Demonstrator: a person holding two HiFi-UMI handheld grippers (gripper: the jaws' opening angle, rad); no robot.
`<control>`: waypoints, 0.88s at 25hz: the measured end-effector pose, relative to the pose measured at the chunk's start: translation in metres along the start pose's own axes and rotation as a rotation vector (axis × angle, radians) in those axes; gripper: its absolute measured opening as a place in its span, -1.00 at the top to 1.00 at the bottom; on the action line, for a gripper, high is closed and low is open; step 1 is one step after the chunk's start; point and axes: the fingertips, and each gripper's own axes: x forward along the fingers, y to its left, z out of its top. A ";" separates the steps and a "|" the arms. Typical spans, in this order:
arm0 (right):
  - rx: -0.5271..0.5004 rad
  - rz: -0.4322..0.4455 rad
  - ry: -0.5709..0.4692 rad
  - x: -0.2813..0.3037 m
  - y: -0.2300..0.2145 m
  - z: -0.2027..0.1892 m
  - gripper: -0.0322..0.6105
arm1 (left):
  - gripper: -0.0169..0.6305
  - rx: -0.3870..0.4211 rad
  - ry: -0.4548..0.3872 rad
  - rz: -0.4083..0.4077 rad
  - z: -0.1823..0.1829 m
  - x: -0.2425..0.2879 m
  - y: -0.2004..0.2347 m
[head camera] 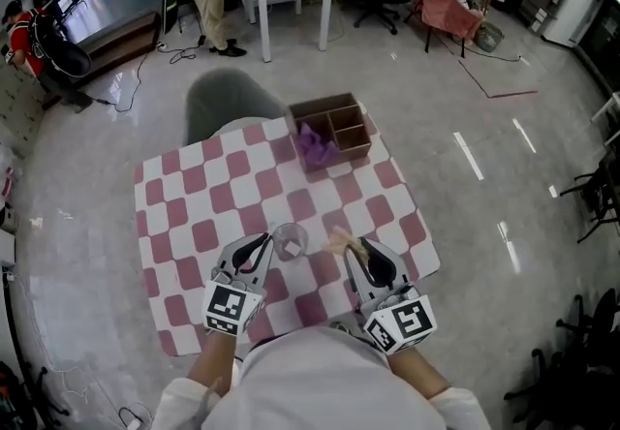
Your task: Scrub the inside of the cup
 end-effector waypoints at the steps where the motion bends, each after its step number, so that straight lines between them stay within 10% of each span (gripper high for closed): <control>1: -0.001 0.001 0.005 0.000 0.001 -0.002 0.58 | 0.82 -0.002 0.010 -0.006 -0.004 0.001 -0.001; 20: -0.025 0.022 0.079 0.000 0.011 -0.022 0.58 | 0.82 -0.054 0.013 -0.132 -0.052 0.008 -0.009; 22: -0.022 0.018 0.083 -0.001 0.010 -0.023 0.58 | 0.53 -0.070 0.012 -0.129 -0.056 0.008 -0.008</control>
